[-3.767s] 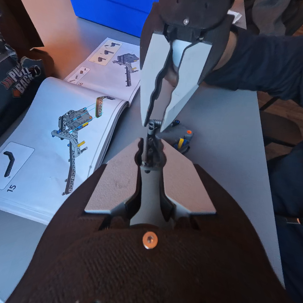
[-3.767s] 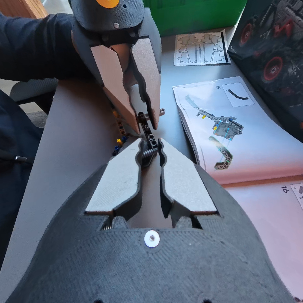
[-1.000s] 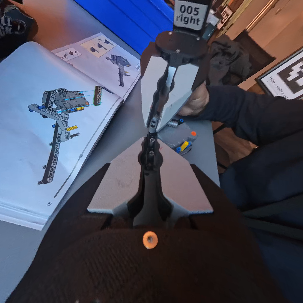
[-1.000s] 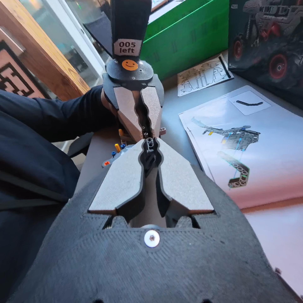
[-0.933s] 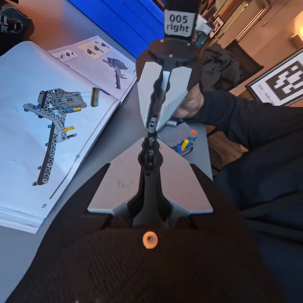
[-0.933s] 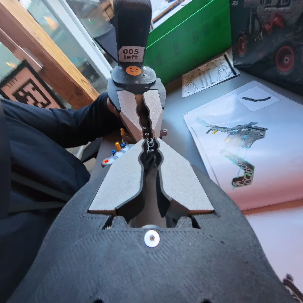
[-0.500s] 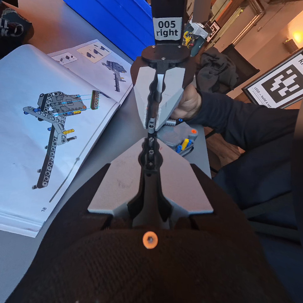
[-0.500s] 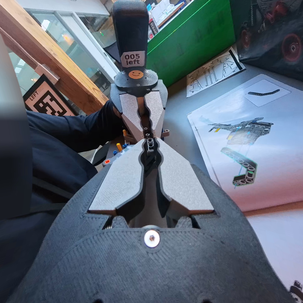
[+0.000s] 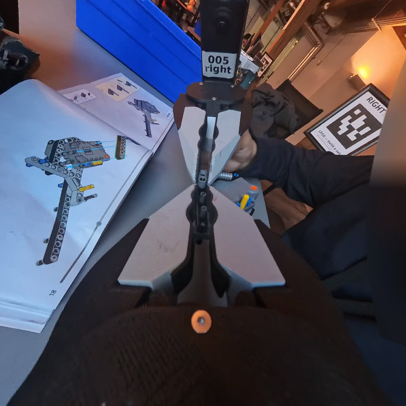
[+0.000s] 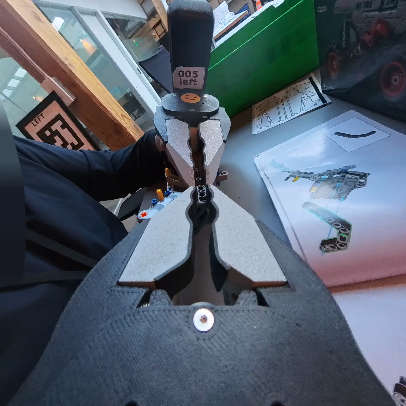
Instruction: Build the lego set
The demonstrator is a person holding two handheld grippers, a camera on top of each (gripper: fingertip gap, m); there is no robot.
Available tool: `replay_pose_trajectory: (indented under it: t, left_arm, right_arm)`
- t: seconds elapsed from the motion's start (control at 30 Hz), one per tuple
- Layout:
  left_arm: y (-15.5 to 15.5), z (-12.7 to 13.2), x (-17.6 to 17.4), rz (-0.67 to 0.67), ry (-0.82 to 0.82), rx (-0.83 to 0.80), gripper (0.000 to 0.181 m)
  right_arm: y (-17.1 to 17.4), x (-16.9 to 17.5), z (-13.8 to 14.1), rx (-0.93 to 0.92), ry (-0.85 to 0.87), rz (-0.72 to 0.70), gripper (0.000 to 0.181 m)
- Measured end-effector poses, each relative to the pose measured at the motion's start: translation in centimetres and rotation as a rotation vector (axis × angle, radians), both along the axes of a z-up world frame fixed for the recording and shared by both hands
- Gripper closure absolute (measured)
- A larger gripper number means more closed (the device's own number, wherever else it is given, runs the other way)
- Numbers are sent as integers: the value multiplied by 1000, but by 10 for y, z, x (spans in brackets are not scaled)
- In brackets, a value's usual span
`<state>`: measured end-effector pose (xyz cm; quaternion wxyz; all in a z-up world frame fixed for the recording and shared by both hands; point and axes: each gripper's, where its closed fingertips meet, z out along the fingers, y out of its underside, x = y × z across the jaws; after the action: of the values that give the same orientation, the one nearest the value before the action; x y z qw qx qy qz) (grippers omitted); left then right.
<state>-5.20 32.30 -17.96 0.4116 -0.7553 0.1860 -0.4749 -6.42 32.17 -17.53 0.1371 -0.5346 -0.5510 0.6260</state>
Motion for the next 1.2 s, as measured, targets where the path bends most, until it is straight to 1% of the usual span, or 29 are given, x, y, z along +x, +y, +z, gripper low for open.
replay_pose_trajectory:
  t: [0.3,0.47,0.63,0.73,0.9,1.07,1.13,1.2]
  left_arm:
    - [-1,1,-1,-5,-17,-11,174]
    - [-2,-1,0,-13,0,-14,172]
    - [-4,-1,1,-19,30,14,175]
    - [-1,0,0,5,73,69,176]
    - [-1,0,2,7,65,64,176]
    - [-1,-2,5,5,97,74,177]
    - [-1,-3,7,6,124,93,177]
    - [-3,-6,10,-8,165,104,177]
  right_arm:
    - [-1,0,3,-6,15,1,176]
    - [-3,1,2,49,19,-8,176]
    - [-4,0,3,71,26,-18,176]
    - [-1,0,4,69,36,-27,176]
    - [-2,2,6,178,35,-6,175]
    - [-1,10,12,274,31,32,166]
    - [-3,14,4,336,-22,71,162]
    - [-5,17,-7,436,-78,109,170]
